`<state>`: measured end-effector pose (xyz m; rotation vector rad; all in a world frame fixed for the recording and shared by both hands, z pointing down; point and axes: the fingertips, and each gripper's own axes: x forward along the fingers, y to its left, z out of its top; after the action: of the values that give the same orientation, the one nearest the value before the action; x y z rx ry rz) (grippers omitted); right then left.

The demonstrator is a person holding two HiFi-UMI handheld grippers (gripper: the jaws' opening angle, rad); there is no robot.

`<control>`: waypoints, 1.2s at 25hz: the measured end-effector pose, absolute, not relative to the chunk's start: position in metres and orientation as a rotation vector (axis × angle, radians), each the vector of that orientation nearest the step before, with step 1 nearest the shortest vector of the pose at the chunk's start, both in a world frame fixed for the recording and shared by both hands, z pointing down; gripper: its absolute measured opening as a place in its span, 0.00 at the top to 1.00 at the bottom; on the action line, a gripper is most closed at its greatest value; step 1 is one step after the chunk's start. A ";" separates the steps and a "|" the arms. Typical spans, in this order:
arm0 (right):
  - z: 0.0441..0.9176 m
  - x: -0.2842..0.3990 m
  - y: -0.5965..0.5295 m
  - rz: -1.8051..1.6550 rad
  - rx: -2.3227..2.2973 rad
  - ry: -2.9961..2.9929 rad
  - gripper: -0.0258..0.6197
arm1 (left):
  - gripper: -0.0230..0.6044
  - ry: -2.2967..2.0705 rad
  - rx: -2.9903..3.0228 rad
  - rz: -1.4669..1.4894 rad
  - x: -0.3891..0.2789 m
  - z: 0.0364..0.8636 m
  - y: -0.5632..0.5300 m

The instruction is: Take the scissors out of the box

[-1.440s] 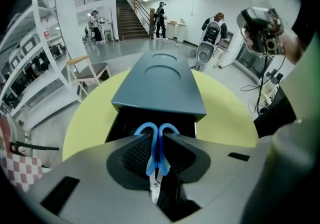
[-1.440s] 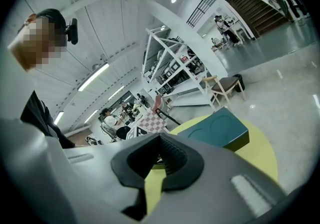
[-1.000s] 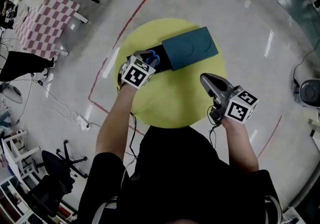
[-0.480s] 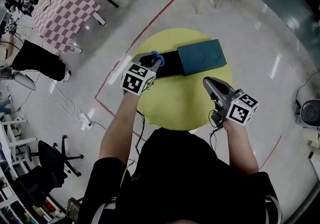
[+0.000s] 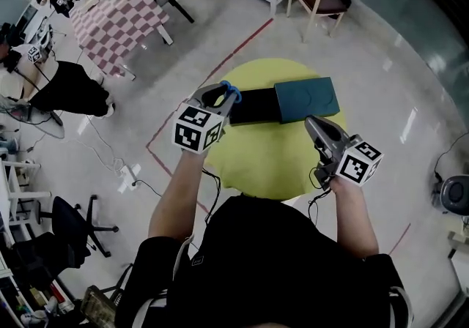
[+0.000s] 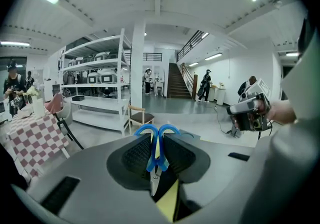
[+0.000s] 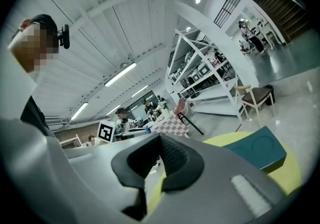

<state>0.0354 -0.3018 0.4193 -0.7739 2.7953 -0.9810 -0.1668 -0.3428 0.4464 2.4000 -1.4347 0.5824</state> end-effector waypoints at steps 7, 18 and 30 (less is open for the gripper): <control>0.402 0.034 -0.313 -0.916 -0.779 2.808 0.94 | 0.83 -1.526 2.396 0.458 -0.185 0.410 -0.324; 0.386 0.039 -0.315 -0.808 -0.803 2.833 0.94 | 0.83 -1.684 2.333 0.308 -0.218 0.389 -0.295; 0.352 0.047 -0.309 -0.423 -0.844 2.932 0.95 | 0.83 -1.823 2.272 0.200 -0.235 0.374 -0.277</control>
<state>0.0469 -0.3094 0.3517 -0.8439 2.9319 -0.4225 -0.2350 -0.2770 0.3743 2.2723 -1.8232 0.2000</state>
